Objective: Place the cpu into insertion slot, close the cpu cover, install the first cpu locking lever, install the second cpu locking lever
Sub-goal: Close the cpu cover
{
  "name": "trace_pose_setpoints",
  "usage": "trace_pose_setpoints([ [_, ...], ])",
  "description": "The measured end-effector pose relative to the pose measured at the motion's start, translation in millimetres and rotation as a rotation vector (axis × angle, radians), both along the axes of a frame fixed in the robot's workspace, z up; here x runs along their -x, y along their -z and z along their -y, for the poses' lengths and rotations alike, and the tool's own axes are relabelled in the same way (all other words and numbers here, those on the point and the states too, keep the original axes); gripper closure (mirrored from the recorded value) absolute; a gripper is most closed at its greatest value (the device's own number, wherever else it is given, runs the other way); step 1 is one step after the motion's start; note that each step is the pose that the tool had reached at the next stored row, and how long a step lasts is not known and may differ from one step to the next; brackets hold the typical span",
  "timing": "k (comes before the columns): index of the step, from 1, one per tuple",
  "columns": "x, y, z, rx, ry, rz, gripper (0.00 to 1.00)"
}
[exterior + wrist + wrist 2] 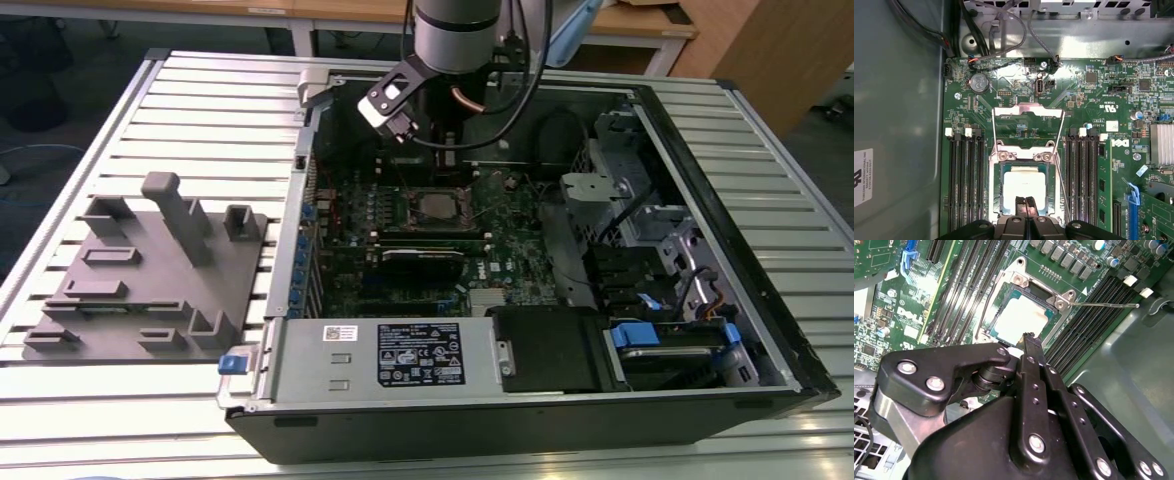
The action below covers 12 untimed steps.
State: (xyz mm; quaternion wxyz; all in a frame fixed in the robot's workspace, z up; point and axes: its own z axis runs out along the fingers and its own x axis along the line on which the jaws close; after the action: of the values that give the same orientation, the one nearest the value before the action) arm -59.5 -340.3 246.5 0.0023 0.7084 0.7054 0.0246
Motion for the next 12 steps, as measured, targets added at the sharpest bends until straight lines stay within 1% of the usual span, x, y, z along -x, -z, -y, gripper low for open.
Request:
trace_pose_setpoints([
  [12,0.0,-0.9,0.0,0.0002,0.000,-0.0001,0.89],
])
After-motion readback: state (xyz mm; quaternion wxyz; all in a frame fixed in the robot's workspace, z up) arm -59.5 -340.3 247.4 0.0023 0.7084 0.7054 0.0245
